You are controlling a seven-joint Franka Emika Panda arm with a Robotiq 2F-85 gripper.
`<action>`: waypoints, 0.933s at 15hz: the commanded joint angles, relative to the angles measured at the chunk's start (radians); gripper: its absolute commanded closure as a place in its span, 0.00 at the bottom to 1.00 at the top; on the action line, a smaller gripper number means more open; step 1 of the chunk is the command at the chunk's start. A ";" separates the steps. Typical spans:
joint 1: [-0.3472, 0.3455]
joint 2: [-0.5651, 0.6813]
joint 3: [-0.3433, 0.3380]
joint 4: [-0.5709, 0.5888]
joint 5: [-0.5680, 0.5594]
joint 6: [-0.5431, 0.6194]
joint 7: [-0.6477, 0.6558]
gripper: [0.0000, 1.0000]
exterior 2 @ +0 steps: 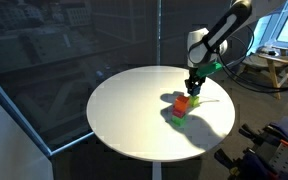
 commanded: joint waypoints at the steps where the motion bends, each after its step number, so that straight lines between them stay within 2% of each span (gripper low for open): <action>1: -0.004 0.018 -0.003 0.028 0.007 -0.020 -0.018 0.69; 7: -0.001 0.026 -0.008 0.031 0.002 -0.020 -0.013 0.69; 8: -0.002 0.027 -0.008 0.031 0.003 -0.021 -0.015 0.19; 9: -0.003 0.027 -0.008 0.032 0.004 -0.022 -0.016 0.17; 11: -0.003 0.027 -0.008 0.033 0.005 -0.023 -0.016 0.03; 14: -0.003 0.027 -0.010 0.032 0.004 -0.024 -0.016 0.00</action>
